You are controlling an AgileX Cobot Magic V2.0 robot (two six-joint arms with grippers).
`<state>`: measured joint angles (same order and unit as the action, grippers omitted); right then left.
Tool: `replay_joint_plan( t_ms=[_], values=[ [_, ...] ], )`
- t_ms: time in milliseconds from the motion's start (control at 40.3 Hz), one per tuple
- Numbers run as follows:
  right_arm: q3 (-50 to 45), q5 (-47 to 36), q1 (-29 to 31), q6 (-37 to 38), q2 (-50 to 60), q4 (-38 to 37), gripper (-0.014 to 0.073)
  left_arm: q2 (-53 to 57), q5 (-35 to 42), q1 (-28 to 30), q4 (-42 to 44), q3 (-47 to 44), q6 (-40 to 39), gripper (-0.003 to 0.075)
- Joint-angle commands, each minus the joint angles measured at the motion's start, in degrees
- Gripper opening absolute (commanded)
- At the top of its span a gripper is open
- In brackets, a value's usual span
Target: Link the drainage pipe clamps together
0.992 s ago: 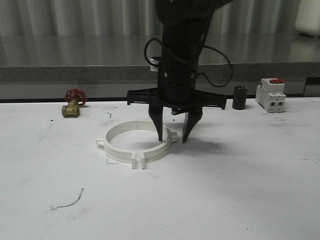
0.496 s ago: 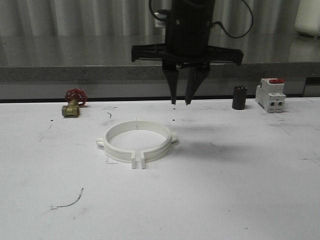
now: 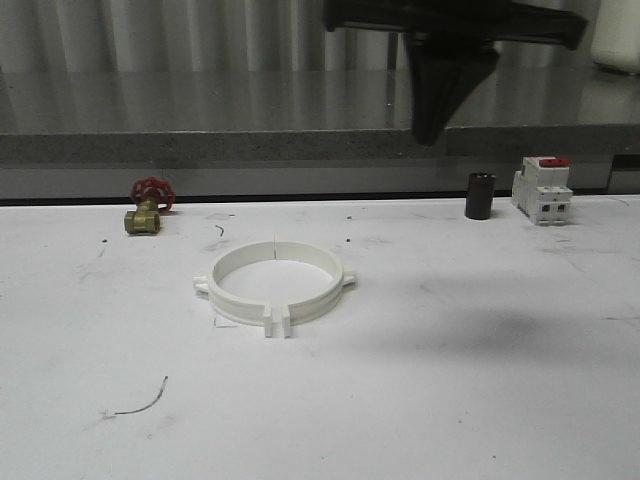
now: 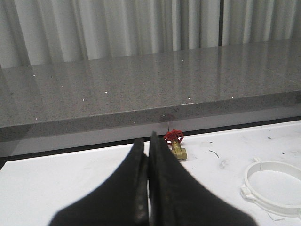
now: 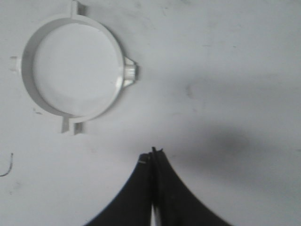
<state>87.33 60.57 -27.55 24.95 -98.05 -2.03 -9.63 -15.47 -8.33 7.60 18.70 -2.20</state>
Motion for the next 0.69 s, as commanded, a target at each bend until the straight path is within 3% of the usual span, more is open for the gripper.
replay_joint_plan(
  t_ms=[0,198,446,669],
  values=[
    [-3.9,-2.6,3.4,-3.1,7.6,-0.2,-0.0062,-0.5,4.6,0.1,0.0,1.5,0.0,-0.002],
    [-16.5,-5.9,9.6,-5.7,19.1,0.7,-0.0062,-0.5,4.6,0.1,0.0,1.5,0.0,-0.002],
    [-33.4,-15.7,10.2,-9.1,34.0,0.4,-0.0062,-0.5,4.6,0.1,0.0,1.5,0.0,-0.002],
    [-50.2,-28.7,10.2,-11.2,50.3,-8.6,-0.0062,-0.5,4.6,0.1,0.0,1.5,0.0,-0.002]
  ],
)
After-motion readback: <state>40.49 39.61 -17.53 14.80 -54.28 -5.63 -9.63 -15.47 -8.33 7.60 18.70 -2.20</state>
